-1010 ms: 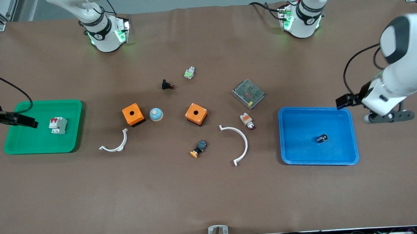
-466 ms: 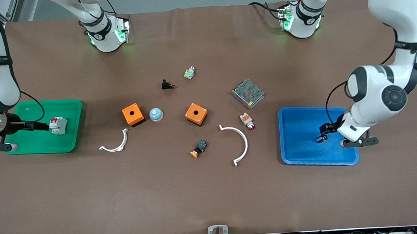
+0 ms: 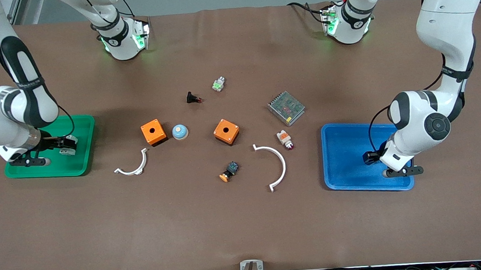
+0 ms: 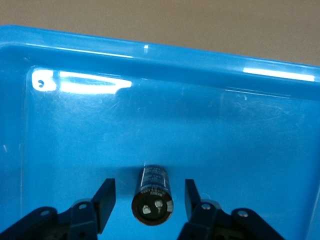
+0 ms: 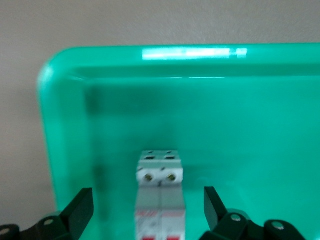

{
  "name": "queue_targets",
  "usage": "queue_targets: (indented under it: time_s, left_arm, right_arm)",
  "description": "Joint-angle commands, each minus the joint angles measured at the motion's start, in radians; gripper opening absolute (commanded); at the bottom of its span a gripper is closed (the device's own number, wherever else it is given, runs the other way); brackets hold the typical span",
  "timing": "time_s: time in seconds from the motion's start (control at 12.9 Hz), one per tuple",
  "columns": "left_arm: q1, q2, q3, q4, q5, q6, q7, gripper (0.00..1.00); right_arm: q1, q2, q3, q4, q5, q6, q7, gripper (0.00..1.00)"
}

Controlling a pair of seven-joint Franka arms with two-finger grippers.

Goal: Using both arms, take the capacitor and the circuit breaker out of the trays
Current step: 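Grasp the breaker with the right gripper while the left gripper grasps the capacitor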

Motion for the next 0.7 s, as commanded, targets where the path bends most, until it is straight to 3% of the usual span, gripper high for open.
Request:
queue_targets:
  time_s: [0.0, 0.16, 0.31, 0.47, 0.62]
  left_arm:
    - [0.003, 0.016, 0.0, 0.016, 0.011, 0.001, 0.007, 0.55]
    - [0.002, 0.028, 0.0, 0.029, 0.011, 0.001, 0.002, 0.42]
    - [0.002, 0.028, 0.0, 0.03, 0.011, -0.001, 0.0, 0.17]
    - [0.002, 0.012, 0.0, 0.023, 0.013, -0.011, 0.0, 0.02]
    - [0.0, -0.047, -0.008, -0.006, 0.013, -0.048, 0.0, 0.01]
  right_arm:
    - [-0.047, 0.019, 0.014, 0.004, 0.005, 0.015, -0.053, 0.64]
    - [-0.042, 0.017, 0.016, 0.004, 0.01, 0.012, -0.053, 0.3]
    - [-0.04, 0.016, 0.016, 0.005, 0.014, 0.009, -0.043, 0.11]
    - [-0.027, -0.013, 0.021, 0.022, 0.031, -0.052, -0.034, 0.05]
    - [0.034, -0.064, 0.018, 0.112, 0.054, -0.202, 0.068, 0.05]
